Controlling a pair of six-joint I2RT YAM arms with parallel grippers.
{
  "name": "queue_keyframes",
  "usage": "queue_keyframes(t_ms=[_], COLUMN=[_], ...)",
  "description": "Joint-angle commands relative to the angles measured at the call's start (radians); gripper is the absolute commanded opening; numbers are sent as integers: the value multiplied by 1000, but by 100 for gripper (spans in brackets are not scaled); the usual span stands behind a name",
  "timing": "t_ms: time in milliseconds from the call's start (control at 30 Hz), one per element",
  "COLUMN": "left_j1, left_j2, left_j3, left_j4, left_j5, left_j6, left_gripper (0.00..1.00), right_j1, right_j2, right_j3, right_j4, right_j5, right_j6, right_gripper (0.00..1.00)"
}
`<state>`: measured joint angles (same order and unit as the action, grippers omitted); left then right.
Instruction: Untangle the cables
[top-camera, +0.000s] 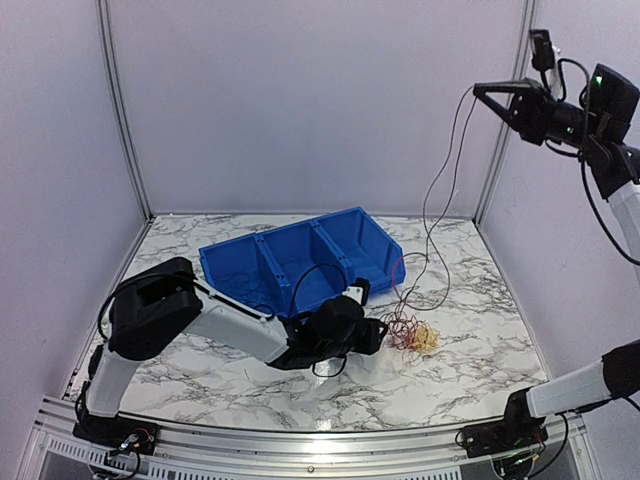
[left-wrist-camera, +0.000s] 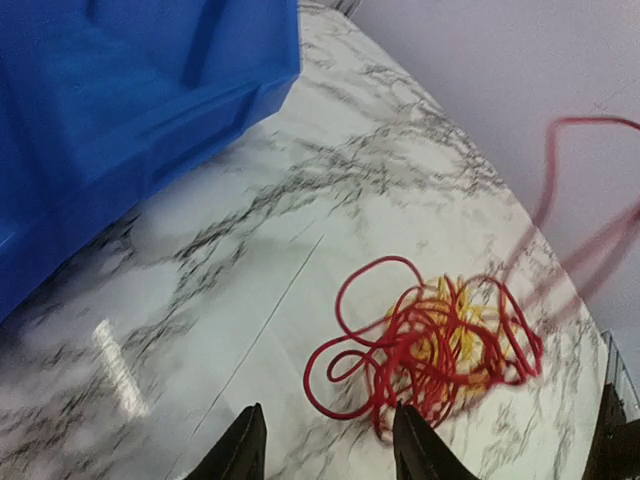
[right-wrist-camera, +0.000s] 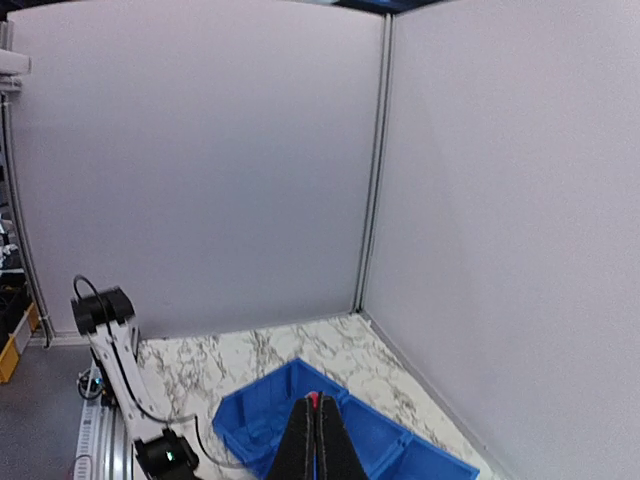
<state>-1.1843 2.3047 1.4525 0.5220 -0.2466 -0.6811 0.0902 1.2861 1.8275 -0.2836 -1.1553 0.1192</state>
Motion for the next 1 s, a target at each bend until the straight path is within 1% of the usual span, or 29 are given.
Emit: queue_keyframes(t_ms=[0, 67, 200, 300, 367, 400, 467, 600, 733, 800, 900, 967], left_j1=[-26, -26, -26, -26, -26, -27, -30, -41, -41, -41, -41, -41], left_j2=[-246, -347, -531, -642, -721, -749, -792, -813, -793, -777, -749, -722], left_j3=[-237, -343, -501, -580, -607, -611, -604, -544, -482, -448, -398, -365], left_j4=[38, 69, 82, 82, 82, 86, 101, 105, 105, 103, 103, 103], left_j5=[-54, -78, -165, -227, -226, -204, -128, 12, 59, 124, 211, 238], left_j6=[117, 147, 189, 209, 253, 287, 393, 530, 638, 701, 744, 754], left_gripper=[48, 51, 56, 59, 60, 60, 61, 62, 63, 63, 64, 64], right_j1=[16, 50, 168, 205, 226, 239, 272, 340, 401, 421, 451, 467], right_j2=[-81, -112, -145, -152, -146, -144, -139, -125, -100, -92, -82, -76], right_j3=[-191, -274, -395, -462, -484, -491, -505, -518, -491, -482, -477, -482], right_j4=[-154, -172, -218, -233, -261, -273, -285, -318, -381, -399, -416, -417], right_j5=[113, 142, 220, 228, 237, 240, 257, 260, 259, 263, 292, 301], right_j6=[-193, -223, -302, -339, -368, -382, -398, -458, -515, -530, -548, -558], right_gripper=[0, 0, 0, 0, 0, 0, 0, 0, 0, 0, 0, 0])
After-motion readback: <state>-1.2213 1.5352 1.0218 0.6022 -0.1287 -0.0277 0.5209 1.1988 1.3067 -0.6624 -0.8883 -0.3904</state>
